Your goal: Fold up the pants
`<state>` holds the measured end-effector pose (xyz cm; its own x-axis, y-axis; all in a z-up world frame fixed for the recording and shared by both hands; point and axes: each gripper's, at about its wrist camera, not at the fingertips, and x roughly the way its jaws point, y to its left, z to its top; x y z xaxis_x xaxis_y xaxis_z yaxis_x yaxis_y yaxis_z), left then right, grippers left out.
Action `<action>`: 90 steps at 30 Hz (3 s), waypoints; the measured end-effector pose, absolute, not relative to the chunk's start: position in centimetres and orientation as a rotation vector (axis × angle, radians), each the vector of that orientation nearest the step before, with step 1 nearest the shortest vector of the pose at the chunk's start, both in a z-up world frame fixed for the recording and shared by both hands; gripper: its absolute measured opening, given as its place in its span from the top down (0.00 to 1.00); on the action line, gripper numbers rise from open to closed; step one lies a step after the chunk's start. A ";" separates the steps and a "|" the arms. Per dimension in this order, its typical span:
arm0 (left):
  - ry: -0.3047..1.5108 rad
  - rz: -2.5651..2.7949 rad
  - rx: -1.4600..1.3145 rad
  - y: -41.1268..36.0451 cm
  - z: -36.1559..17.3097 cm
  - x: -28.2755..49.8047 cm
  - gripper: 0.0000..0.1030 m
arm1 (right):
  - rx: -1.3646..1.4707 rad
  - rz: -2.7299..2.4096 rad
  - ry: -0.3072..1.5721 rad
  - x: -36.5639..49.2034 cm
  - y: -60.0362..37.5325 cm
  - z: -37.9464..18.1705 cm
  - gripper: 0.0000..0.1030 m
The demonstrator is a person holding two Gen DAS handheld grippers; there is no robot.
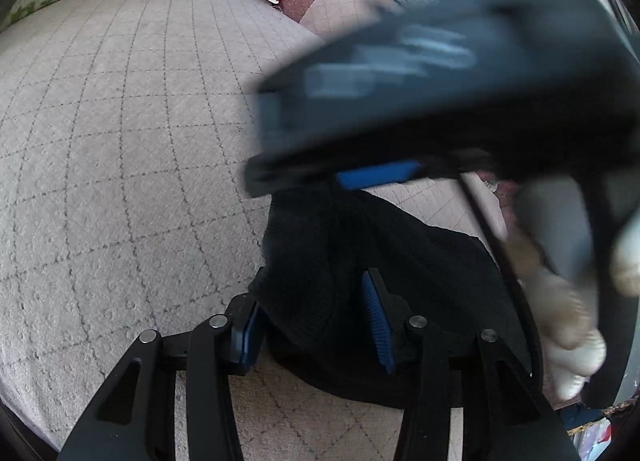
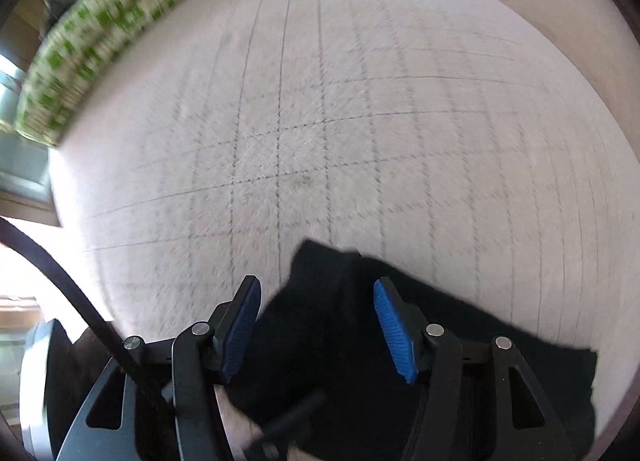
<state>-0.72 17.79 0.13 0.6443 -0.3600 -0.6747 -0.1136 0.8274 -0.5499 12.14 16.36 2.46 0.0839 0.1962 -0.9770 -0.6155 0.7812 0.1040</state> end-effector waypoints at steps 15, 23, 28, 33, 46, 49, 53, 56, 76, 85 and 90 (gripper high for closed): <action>0.887 -0.320 -0.688 16.2 1.2 0.0 0.81 | -0.539 0.548 1.229 10.3 14.4 2.0 0.79; 0.898 -0.444 -0.748 9.6 2.7 0.3 0.81 | -0.297 0.522 1.129 9.1 3.1 6.5 0.79; 0.960 -0.474 -0.666 2.7 1.7 1.6 0.78 | -0.137 0.434 1.106 8.8 -6.8 6.6 0.75; 1.028 -0.545 -0.568 -0.6 1.7 0.0 0.65 | -0.037 0.185 1.097 8.8 -17.1 4.1 0.61; 1.003 -0.324 -0.450 4.3 0.5 1.3 0.48 | 0.624 0.639 1.028 4.8 -20.1 2.7 0.61; 0.997 -0.313 -0.372 3.3 0.0 1.2 0.47 | 0.584 0.463 1.075 5.3 -20.6 -0.2 0.72; 1.020 -0.297 -0.298 2.9 1.8 -0.4 0.47 | 0.541 0.204 0.987 4.0 -25.2 0.3 0.77; 0.956 -0.289 -0.229 2.1 4.0 -1.5 0.38 | 0.584 0.234 0.868 -0.1 -28.1 2.3 0.67; 0.889 -0.244 -0.311 2.4 0.0 -0.9 0.75 | -0.009 0.621 1.075 10.2 -6.6 4.9 0.49; 0.855 -0.290 -0.331 4.0 -0.6 -2.1 0.75 | -0.312 0.474 1.148 14.8 -0.4 1.0 0.99; 0.852 -0.305 -0.347 4.5 -0.6 -2.2 0.75 | -0.367 0.293 1.088 17.5 -0.6 1.2 1.00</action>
